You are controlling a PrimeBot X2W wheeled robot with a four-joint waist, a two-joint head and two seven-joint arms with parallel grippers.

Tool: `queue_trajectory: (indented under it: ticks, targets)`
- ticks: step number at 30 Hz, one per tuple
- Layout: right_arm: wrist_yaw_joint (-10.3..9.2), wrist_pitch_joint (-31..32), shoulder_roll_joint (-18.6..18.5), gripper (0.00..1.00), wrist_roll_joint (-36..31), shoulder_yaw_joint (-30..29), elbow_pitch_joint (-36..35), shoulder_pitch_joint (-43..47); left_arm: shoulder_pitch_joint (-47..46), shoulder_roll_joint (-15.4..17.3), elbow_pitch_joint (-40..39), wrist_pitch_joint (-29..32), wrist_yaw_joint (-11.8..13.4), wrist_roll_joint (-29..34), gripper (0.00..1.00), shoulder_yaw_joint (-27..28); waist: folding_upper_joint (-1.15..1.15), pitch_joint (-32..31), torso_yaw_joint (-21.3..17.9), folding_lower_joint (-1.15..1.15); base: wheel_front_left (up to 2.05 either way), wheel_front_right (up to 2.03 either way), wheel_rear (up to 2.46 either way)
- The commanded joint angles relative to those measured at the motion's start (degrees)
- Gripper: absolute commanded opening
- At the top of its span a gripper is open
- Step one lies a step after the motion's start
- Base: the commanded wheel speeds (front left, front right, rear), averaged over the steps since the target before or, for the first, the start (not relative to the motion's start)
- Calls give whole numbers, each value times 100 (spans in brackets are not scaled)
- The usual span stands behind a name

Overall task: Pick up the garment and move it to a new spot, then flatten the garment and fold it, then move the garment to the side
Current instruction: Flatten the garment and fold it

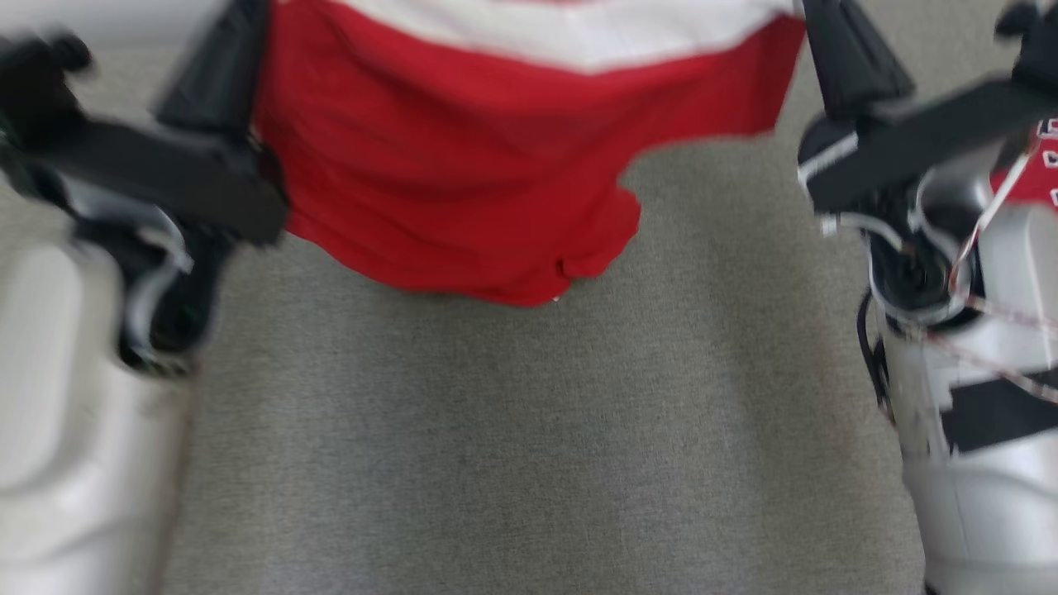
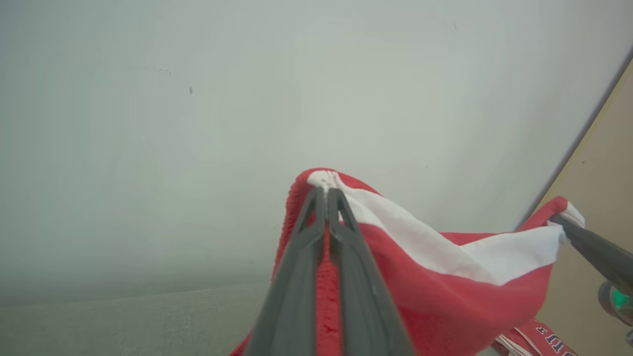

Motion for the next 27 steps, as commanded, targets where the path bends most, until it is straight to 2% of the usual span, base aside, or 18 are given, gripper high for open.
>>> queue_trajectory:
  ticks: [1,4,7,10,16,20,23,27]
  targets:
    - [-16,47,45,0,65,-22,82,-234,-241,122,31,54,-33,19,0,20,-1,635,-270,-1,0,0,0]
    - [-16,178,150,0,151,-40,469,-1068,-960,496,87,106,-29,196,0,-124,-1,1196,-326,-1,0,0,0]
    - [-16,-8,229,0,98,-49,915,-1996,-1721,561,149,-97,-30,54,0,-31,-1,1775,-389,-1,0,0,0]
    - [-16,-487,293,0,10,-27,1375,-2879,-2487,732,148,-616,-24,126,0,-51,-1,2244,-437,-1,0,0,0]
    - [-16,-1904,362,0,-74,-41,2004,-4390,-3845,687,318,-1702,-26,262,0,69,-1,2692,-445,-1,0,0,0]
    - [-16,-2638,368,0,-201,-95,2206,-5013,-4361,572,252,-1943,-27,193,0,173,-1,2747,-367,-1,0,0,0]
    - [-16,-2771,362,0,-369,-22,2294,-5099,-4308,563,211,-1986,-27,111,0,214,-1,2763,-283,-1,0,0,0]
    - [-16,-2807,237,0,-560,332,2572,-4734,-3805,572,318,-1990,-27,-77,0,181,-1,2780,-177,-1,0,0,0]
